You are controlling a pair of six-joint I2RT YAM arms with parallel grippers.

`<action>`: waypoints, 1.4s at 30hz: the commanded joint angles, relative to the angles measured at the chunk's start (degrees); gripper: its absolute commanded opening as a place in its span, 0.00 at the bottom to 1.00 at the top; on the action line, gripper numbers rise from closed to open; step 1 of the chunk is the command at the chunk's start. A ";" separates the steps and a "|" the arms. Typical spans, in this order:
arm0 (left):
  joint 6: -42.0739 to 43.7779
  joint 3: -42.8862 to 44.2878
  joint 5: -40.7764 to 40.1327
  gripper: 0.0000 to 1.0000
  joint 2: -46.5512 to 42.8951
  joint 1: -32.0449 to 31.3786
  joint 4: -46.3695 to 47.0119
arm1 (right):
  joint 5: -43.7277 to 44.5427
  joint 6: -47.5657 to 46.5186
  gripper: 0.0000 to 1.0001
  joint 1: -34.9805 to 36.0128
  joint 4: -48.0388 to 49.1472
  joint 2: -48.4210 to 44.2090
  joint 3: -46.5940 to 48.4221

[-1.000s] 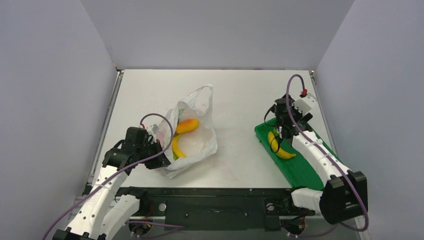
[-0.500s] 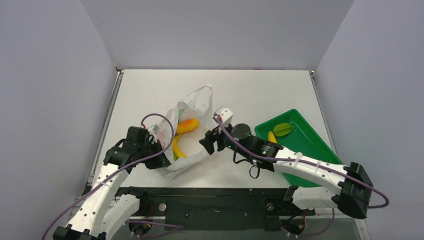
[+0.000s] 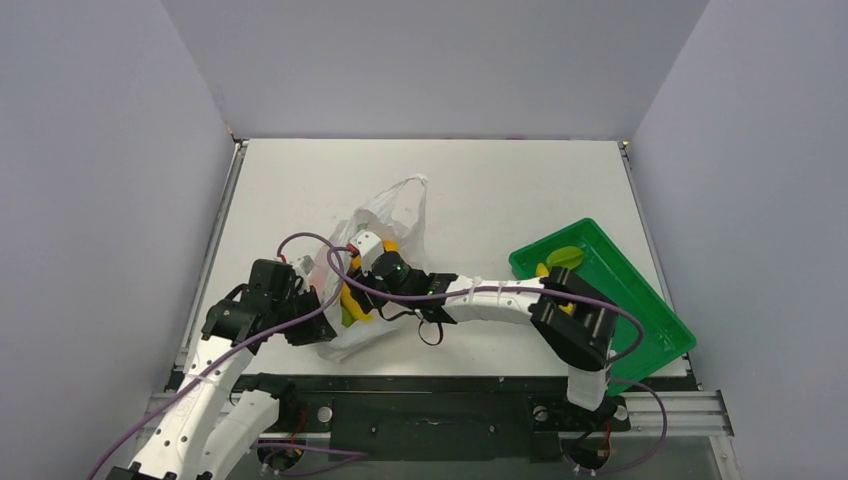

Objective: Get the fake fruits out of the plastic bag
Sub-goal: Take out the fake fruit from the plastic bag.

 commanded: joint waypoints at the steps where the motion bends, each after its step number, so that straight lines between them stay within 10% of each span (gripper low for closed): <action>1: 0.03 2.46 -1.71 0.00 -1.16 -0.01 -1.52 | 0.40 2.92 0.55 -0.34 7.49 5.13 3.70; 9: -0.01 2.24 -1.16 0.00 -0.43 -0.03 -1.24 | -11.78 4.57 0.86 -0.48 12.62 10.46 3.39; 24: -0.37 1.49 -0.92 0.00 -0.16 -0.02 -0.63 | 6.21 -3.84 0.87 4.99 7.07 17.25 4.60; 42: -0.51 0.47 -1.48 0.00 0.62 -0.03 1.19 | 14.81 1.25 0.08 2.93 8.58 9.51 5.00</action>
